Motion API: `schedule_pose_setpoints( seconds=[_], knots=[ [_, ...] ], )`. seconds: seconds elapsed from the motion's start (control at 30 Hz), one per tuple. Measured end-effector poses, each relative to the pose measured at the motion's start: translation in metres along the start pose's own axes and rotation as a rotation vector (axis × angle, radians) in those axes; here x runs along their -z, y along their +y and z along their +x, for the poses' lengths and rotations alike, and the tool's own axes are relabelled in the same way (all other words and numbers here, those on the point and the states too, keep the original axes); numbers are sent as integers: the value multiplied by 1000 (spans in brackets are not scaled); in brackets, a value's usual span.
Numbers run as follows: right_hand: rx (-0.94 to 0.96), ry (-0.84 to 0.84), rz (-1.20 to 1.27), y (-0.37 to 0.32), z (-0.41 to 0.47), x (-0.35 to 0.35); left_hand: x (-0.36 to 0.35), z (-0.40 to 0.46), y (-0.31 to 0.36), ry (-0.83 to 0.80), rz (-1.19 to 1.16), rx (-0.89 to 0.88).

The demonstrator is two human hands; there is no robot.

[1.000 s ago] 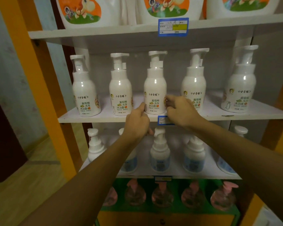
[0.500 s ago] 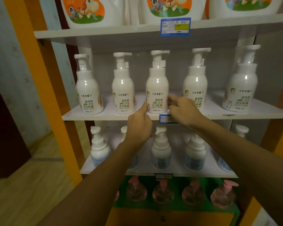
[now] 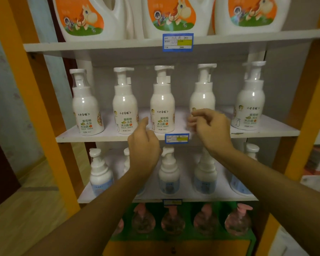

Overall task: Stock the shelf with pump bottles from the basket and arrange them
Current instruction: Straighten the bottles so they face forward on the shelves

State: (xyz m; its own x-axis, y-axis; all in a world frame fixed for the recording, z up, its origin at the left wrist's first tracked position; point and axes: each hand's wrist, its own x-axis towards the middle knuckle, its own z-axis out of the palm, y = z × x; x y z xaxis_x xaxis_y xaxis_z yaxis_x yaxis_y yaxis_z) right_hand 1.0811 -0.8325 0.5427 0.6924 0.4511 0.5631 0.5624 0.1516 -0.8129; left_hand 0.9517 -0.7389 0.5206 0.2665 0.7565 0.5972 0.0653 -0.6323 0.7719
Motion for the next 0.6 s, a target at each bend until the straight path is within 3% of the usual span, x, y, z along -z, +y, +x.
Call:
schedule_pose_setpoints(
  seconds=[0.1,0.2,0.33,0.5,0.6],
  knots=[
    [41,156,20,2,-9,30,-11,-12,17,42,-25,-188],
    [35,205,-105,7,-7,53,-30,-15,34,-78,-17,-218],
    [-3,50,-206,11,0,63,-53,-8,49,-296,152,-158],
    [-103,-239,-366,14,12,57,-70,5,62,-415,368,-43],
    [-77,-297,-467,18,15,52,-75,7,59,-462,484,-17]
  ],
)
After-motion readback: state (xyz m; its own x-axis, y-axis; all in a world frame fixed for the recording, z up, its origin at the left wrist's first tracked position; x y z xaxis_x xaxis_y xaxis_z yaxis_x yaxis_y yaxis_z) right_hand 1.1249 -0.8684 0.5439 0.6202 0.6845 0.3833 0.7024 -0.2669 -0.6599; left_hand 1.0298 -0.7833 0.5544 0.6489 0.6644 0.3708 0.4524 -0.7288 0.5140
